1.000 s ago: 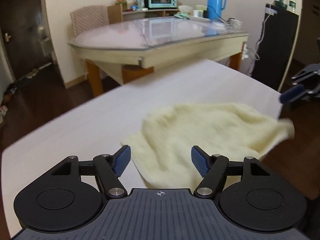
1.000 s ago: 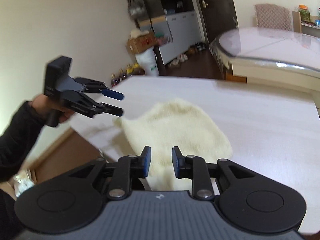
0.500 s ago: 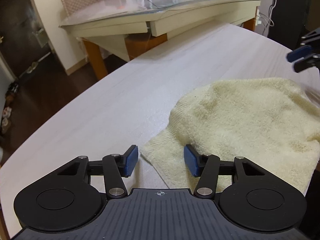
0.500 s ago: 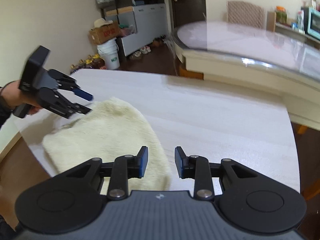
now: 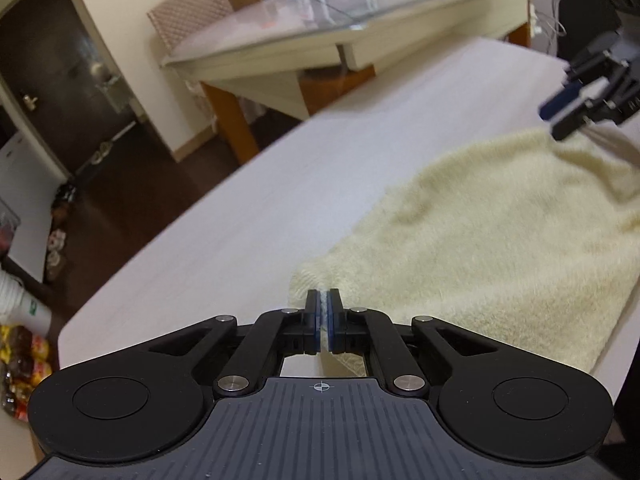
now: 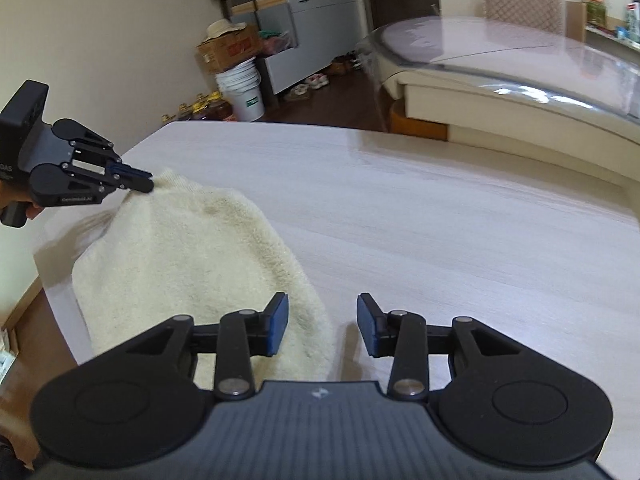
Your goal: Fold towel
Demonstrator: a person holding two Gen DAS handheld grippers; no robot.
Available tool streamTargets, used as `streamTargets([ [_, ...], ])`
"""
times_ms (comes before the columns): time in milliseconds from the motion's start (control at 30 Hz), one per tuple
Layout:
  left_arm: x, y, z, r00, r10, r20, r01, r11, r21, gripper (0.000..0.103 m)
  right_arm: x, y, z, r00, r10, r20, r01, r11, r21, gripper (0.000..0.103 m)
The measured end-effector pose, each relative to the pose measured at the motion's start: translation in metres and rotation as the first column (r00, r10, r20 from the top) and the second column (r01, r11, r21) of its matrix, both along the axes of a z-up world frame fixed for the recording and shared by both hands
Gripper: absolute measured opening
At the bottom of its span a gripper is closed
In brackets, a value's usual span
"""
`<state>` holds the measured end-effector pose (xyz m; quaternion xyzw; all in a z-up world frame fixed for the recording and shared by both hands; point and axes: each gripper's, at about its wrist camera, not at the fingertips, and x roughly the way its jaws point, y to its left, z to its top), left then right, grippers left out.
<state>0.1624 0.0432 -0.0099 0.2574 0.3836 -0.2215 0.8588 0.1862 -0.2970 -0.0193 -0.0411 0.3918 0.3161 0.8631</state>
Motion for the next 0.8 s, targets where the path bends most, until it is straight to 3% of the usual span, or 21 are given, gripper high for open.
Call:
streamTargets([
  [100, -0.001, 0.001, -0.003, 1.0, -0.002, -0.009, 0.002, 1.0, -0.004, 0.003, -0.005, 0.011, -0.003, 0.999, 0.023, 0.031, -0.021, 0.999, -0.038, 0.036],
  [167, -0.002, 0.001, -0.001, 1.0, 0.004, -0.007, -0.004, 1.0, -0.017, 0.004, -0.01, 0.017, -0.003, 0.998, 0.04, 0.053, -0.037, 0.997, -0.063, 0.006],
  [267, -0.004, 0.003, 0.008, 1.0, 0.012, 0.011, -0.011, 0.999, -0.044, 0.009, -0.037, 0.034, 0.011, 0.972, 0.09, 0.217, -0.053, 0.984, -0.17, 0.006],
  [333, -0.005, 0.003, 0.014, 1.0, 0.013, 0.023, -0.011, 0.998, -0.064, 0.01, -0.064, 0.049, 0.018, 0.926, 0.202, 0.318, -0.116, 0.956, -0.269, 0.006],
  [400, -0.006, 0.002, 0.02, 0.999, 0.014, 0.036, -0.011, 0.996, -0.084, 0.01, -0.095, 0.066, 0.021, 0.857, 0.347, 0.382, -0.198, 0.904, -0.379, 0.006],
  [467, -0.007, 0.0, 0.026, 0.999, 0.014, 0.048, -0.008, 0.994, -0.107, 0.01, -0.136, 0.086, 0.012, 0.759, 0.536, 0.369, -0.321, 0.802, -0.504, 0.006],
  [567, -0.011, -0.014, 0.03, 0.998, -0.023, 0.053, 0.031, 0.989, -0.147, 0.013, -0.157, 0.096, -0.002, 0.698, 0.632, 0.338, -0.376, 0.724, -0.578, 0.006],
  [633, -0.017, -0.029, 0.031, 0.996, -0.072, 0.053, 0.08, 0.984, -0.158, 0.017, -0.157, 0.098, -0.006, 0.712, 0.634, 0.302, -0.394, 0.716, -0.576, 0.006],
  [800, -0.027, -0.053, 0.021, 0.987, -0.158, 0.03, 0.16, 0.977, -0.137, 0.023, -0.143, 0.089, 0.012, 0.792, 0.548, 0.269, -0.418, 0.808, -0.415, 0.014],
])
